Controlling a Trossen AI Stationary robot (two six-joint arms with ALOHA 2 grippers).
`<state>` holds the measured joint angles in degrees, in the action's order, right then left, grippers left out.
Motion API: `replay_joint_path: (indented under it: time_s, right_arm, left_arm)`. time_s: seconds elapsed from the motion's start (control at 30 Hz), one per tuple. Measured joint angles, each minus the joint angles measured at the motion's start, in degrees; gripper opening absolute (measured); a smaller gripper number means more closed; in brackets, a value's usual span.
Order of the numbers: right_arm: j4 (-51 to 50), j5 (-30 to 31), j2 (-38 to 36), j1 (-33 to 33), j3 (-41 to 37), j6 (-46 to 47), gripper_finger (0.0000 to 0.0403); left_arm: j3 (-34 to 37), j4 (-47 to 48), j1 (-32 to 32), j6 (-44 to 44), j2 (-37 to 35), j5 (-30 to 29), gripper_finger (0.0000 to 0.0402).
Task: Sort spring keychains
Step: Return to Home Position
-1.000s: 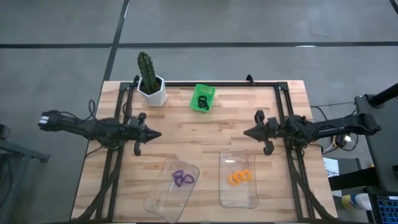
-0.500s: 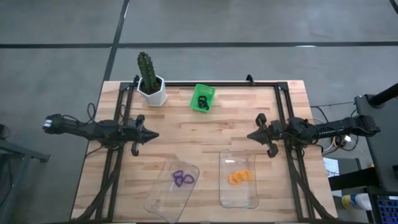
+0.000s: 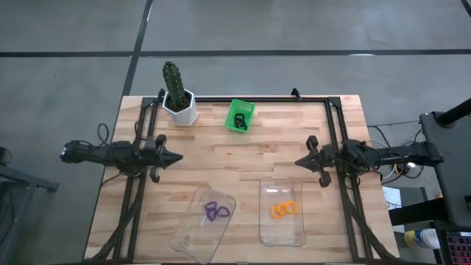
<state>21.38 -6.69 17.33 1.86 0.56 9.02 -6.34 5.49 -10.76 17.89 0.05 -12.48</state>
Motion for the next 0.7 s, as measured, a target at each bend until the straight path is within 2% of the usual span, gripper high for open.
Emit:
replay_joint_path:
  time_s: [0.33, 0.7]
  right_arm:
    - [-18.84, 0.66, -17.26, 0.00, -0.04, -0.71, 0.0009]
    - [-19.91, 1.17, -13.99, -0.02, -0.04, -0.03, 0.0009]
  left_arm:
    - [0.03, -0.52, -0.02, -1.21, 0.00, -3.57, 0.0000]
    - [0.05, 3.69, -0.04, 2.82, 1.13, -2.52, 0.0000]
